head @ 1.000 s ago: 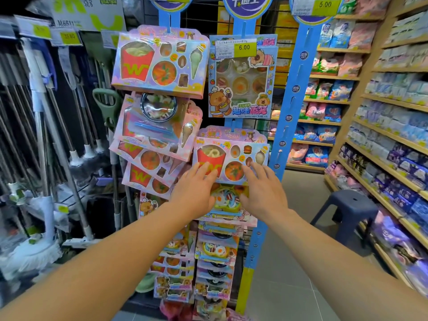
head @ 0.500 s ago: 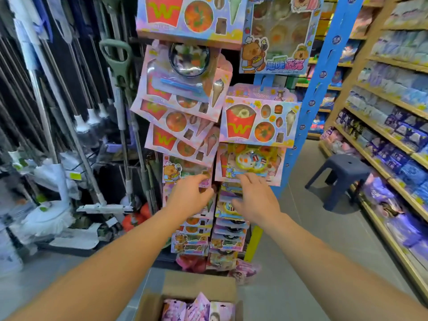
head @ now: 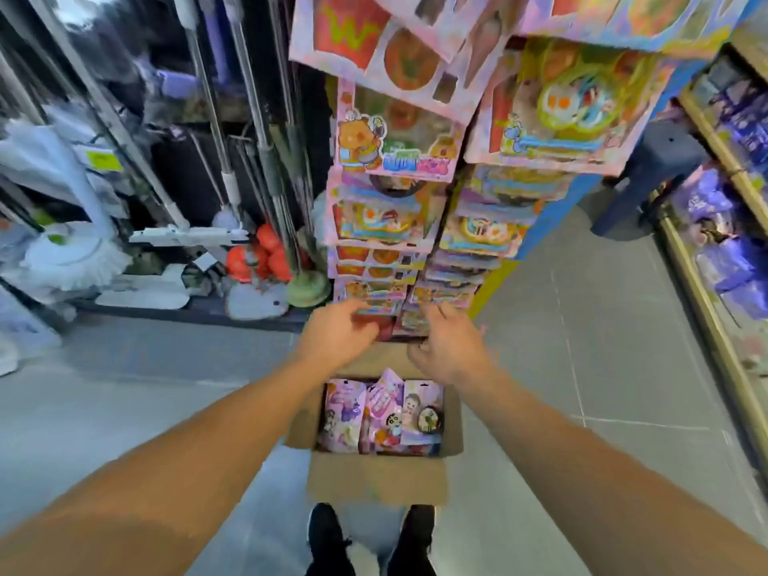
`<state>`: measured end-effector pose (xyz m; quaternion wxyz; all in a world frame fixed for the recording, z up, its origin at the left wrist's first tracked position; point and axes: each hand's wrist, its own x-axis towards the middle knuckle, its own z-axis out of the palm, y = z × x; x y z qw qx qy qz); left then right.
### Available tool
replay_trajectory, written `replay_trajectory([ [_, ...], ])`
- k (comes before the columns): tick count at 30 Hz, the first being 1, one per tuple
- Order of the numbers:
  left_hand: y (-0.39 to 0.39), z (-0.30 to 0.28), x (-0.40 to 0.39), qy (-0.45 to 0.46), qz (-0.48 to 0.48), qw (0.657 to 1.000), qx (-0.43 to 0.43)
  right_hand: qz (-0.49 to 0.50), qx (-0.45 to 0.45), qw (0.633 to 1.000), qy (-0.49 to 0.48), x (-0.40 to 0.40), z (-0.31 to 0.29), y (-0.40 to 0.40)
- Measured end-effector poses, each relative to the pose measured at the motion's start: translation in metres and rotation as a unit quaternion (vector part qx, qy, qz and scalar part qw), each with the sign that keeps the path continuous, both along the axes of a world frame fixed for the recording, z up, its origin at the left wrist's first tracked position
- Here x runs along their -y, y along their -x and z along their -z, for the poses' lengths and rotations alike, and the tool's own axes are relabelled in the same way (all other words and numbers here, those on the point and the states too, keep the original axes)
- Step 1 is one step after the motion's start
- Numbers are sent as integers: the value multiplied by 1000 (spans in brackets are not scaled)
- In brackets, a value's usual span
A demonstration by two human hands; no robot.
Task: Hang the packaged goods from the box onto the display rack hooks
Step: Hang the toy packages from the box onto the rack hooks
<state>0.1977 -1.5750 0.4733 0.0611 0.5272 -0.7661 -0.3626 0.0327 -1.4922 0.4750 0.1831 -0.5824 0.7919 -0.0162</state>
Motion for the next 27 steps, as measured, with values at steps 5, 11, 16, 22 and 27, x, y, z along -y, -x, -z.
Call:
replay_trajectory([
  [5,-16,84,-19,-100,-16,995,18,30,52,994,-89,-21,82,-6],
  [11,-24,204,-43,-176,-58,981,53,72,116,979,-152,-58,194,5],
  [16,-19,293,-63,-230,-77,968,65,109,143,962,-204,-81,286,18],
  [22,-9,400,-86,-266,-127,953,66,148,170,947,-228,-106,393,29],
  [27,-10,486,-92,-263,-126,951,102,150,188,945,-221,-104,485,27],
])
